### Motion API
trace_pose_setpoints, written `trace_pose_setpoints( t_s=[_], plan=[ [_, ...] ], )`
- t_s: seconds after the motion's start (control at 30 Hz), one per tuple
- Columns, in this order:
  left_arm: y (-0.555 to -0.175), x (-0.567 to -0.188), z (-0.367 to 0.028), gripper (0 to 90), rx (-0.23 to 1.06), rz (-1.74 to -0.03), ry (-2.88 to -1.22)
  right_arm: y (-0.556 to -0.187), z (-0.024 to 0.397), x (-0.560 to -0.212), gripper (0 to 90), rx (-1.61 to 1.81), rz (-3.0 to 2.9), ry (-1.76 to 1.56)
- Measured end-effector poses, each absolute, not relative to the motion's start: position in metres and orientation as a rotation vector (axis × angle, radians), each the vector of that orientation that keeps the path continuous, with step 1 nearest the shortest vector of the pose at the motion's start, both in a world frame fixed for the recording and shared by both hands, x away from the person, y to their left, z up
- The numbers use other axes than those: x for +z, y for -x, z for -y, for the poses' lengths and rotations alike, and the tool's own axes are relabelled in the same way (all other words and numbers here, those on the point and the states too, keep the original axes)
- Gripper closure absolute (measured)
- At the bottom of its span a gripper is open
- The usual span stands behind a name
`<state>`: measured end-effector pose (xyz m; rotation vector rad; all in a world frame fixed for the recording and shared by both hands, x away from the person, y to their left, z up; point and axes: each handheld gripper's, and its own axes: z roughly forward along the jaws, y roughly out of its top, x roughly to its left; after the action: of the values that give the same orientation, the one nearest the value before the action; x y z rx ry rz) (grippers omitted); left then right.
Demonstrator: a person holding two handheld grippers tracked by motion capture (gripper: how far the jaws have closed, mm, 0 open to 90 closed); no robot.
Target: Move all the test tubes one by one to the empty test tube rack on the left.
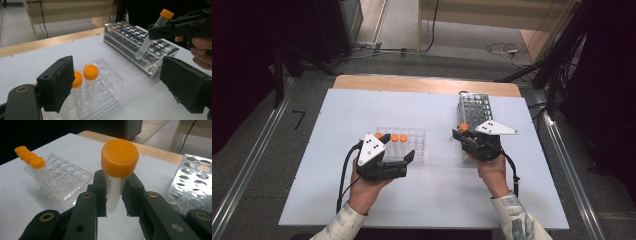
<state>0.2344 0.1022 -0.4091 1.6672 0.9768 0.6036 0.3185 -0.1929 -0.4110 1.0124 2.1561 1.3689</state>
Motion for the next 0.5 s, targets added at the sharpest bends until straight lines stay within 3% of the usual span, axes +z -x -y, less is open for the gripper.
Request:
trace_pose_setpoints(
  t_s=[0.5],
  plan=[
    [-0.249,-0.402,-0.075,12.9,0.609,-0.925,-1.695,-0.309,0.191,-0.417,72.2,1.327,-2.175,-0.979]
  ],
)
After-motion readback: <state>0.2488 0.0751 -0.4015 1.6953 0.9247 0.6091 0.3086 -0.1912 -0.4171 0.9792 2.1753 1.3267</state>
